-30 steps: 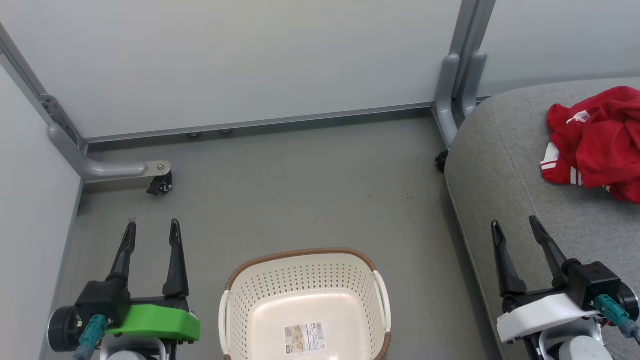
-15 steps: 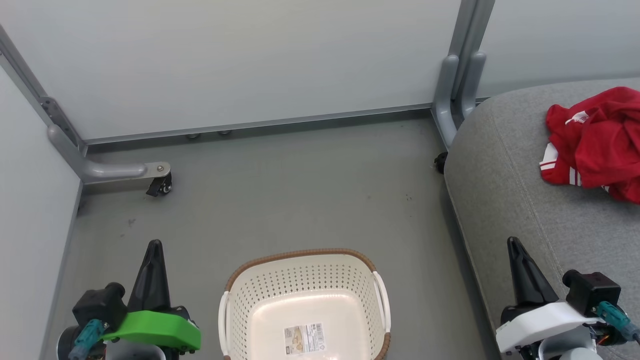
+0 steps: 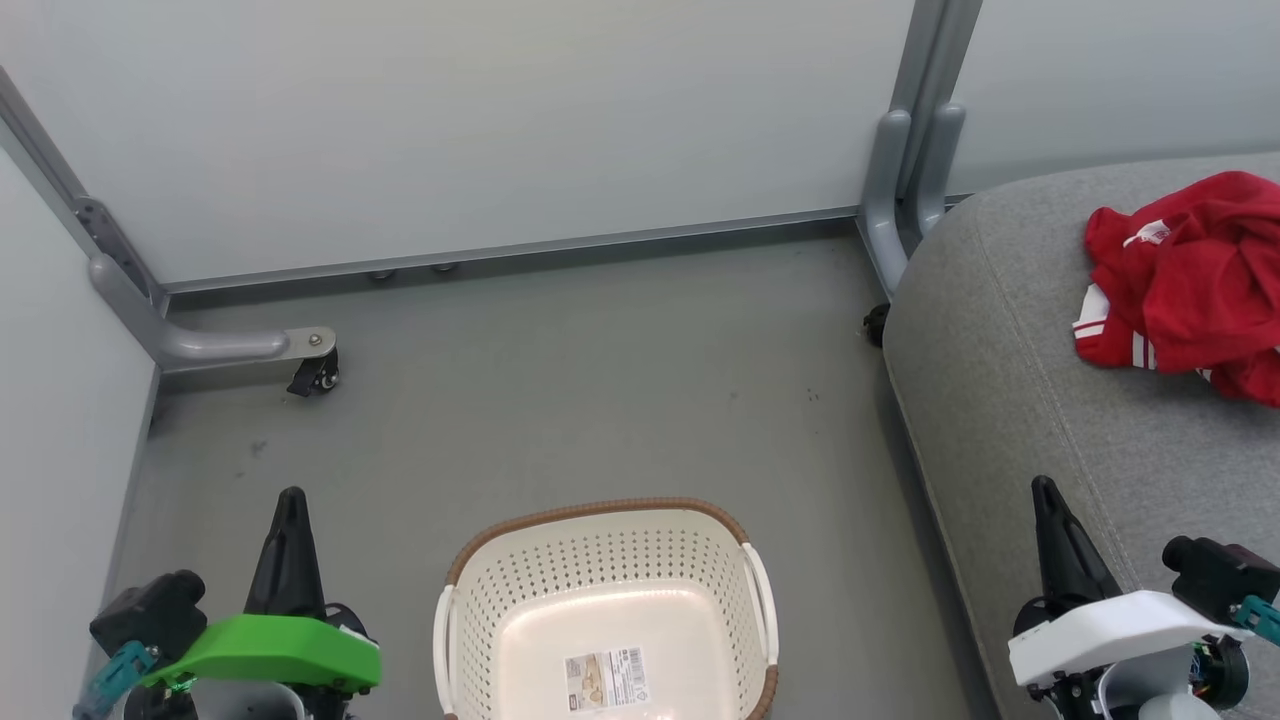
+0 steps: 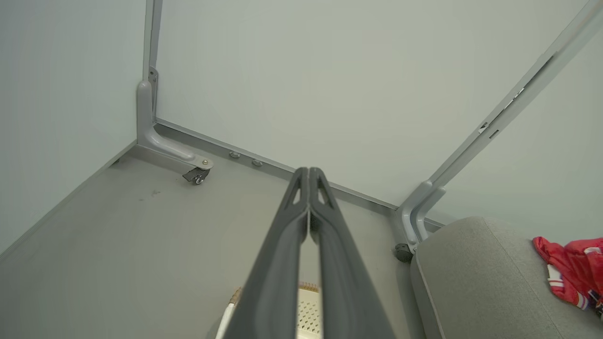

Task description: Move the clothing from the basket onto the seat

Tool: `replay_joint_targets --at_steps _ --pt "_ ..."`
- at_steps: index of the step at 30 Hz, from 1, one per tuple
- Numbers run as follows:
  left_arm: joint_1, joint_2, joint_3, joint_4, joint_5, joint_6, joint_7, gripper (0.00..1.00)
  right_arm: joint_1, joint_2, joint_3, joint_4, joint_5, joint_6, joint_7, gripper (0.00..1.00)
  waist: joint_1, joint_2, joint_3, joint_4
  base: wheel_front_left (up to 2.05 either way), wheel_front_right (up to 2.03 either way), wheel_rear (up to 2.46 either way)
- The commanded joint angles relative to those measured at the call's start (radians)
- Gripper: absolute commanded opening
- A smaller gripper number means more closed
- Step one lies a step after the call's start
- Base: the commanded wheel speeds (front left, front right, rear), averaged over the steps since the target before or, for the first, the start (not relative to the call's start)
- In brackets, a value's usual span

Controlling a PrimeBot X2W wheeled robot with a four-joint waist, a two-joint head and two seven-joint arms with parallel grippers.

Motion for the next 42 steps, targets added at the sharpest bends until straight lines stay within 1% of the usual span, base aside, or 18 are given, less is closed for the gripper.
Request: replay_joint_targets --at_steps 1,18,33,42 --pt "-0.029 0.002 0.011 -0.018 -0.041 -0.005 0.008 0.0 -0.031 -0.006 -0.006 -0.009 0.044 0.0 0.01 0.0 0.0 0.0015 0.0 -0.001 0.0 0.0 0.0" --pt "-0.041 -0.005 0.041 -0.023 -0.28 -0.014 0.072 0.0 -0.052 -0.008 -0.019 0.009 0.295 0.0 0.075 0.0 0.0 0.0026 -0.001 -0.009 0.0 0.0 0.0" --pt "-0.052 -0.011 0.066 -0.024 -0.467 -0.023 0.123 0.0 -0.069 -0.01 -0.03 0.025 0.493 0.0 0.125 0.0 0.0 0.0036 -0.002 -0.017 0.0 0.0 0.0" --pt "-0.056 -0.013 0.078 -0.024 -0.558 -0.027 0.148 0.0 -0.076 -0.011 -0.035 0.033 0.592 -0.001 0.15 0.0 0.0 0.0042 -0.003 -0.022 0.0 0.0 0.0"
